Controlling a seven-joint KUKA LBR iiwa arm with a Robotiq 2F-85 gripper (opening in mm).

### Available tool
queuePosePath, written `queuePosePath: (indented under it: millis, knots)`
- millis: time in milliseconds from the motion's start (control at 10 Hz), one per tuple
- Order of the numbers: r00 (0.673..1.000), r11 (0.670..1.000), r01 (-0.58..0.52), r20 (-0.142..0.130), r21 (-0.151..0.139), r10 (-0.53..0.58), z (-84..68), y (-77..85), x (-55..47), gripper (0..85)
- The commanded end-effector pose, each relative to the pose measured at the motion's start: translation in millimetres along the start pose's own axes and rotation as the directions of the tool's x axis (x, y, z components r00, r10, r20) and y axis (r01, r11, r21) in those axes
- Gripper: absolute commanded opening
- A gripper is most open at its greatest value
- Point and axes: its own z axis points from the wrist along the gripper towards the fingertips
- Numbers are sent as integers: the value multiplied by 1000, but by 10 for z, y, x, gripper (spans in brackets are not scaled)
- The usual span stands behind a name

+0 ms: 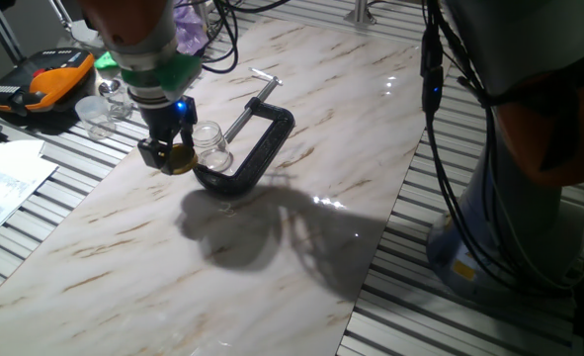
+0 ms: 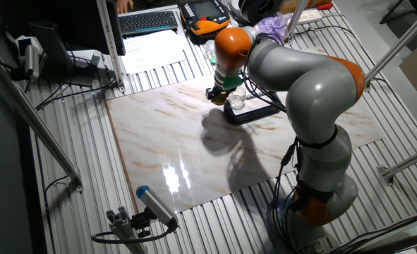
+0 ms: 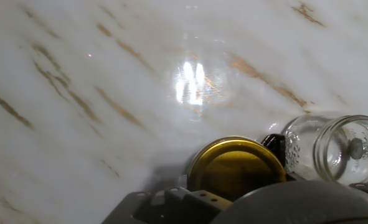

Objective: Screw the lid onto the jar

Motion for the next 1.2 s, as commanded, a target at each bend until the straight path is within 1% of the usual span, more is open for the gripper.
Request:
queuePosePath:
  millis: [0,300,400,700,900,1100]
  knots:
    - [1000,1000,11,2,-1,-11,0,-37,0,0]
    - [999,999,39,4,-7,-39,-6,-92,5,0]
    - [999,999,45,4,-15,-45,-7,-132,12,0]
    - [998,998,66,2,-19,-66,-29,-286,30,0]
    - [998,998,63,1,-15,-63,-18,-335,39,0]
    - [999,999,50,-1,-20,-50,-9,-381,51,0]
